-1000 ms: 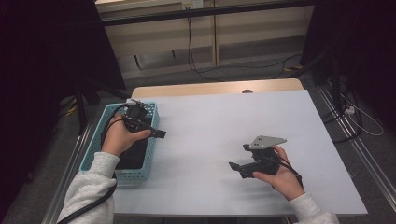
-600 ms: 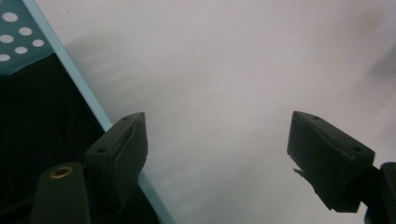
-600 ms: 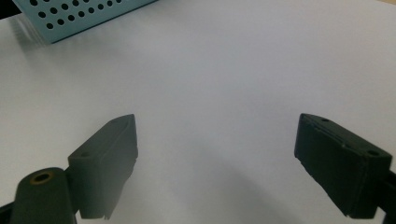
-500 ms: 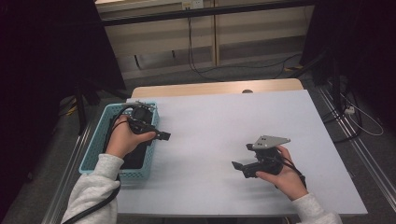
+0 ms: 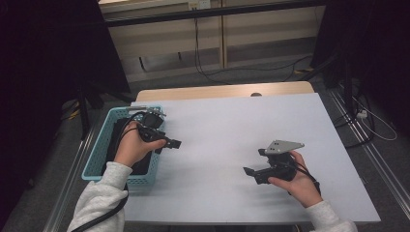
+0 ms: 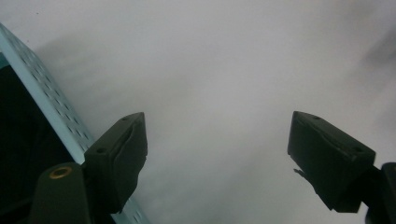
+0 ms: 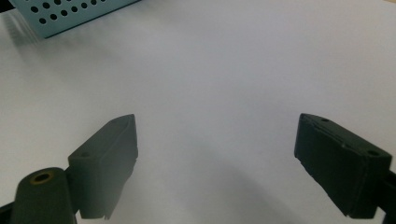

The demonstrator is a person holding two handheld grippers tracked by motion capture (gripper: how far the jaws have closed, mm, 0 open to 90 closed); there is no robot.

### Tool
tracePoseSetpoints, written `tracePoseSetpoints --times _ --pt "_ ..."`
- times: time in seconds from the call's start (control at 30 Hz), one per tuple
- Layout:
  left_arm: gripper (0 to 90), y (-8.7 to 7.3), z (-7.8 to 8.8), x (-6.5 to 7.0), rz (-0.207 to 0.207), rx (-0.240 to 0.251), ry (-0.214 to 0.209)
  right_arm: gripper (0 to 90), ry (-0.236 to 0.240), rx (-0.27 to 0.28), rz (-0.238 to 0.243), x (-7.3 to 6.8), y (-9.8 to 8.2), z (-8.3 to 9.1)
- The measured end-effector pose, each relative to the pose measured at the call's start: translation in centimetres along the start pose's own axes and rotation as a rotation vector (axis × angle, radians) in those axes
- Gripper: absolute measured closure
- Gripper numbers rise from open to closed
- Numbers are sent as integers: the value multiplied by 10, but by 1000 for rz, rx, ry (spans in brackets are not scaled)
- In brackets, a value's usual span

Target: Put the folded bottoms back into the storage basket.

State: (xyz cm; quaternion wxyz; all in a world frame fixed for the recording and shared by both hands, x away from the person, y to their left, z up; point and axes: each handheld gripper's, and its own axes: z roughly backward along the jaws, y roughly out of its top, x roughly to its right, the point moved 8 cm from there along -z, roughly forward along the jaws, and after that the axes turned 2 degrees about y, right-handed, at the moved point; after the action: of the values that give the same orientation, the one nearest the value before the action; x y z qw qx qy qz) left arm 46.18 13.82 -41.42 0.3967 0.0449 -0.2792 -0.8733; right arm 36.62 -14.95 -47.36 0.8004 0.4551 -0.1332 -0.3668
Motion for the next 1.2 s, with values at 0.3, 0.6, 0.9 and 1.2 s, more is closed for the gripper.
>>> tracePoseSetpoints --times 0.3,0.6,0.9,1.2 --pt "198 -2 -5 5 -10 -9 -5 136 -3 -15 10 3 -3 4" --pt "196 -6 -7 10 -18 -4 -13 135 -14 -21 4 9 -8 8" --pt "193 -8 -13 18 -26 1 -34 134 -21 -24 2 12 -11 12" --pt "189 -10 -16 27 -47 3 -54 133 -31 -18 -10 17 -13 19"
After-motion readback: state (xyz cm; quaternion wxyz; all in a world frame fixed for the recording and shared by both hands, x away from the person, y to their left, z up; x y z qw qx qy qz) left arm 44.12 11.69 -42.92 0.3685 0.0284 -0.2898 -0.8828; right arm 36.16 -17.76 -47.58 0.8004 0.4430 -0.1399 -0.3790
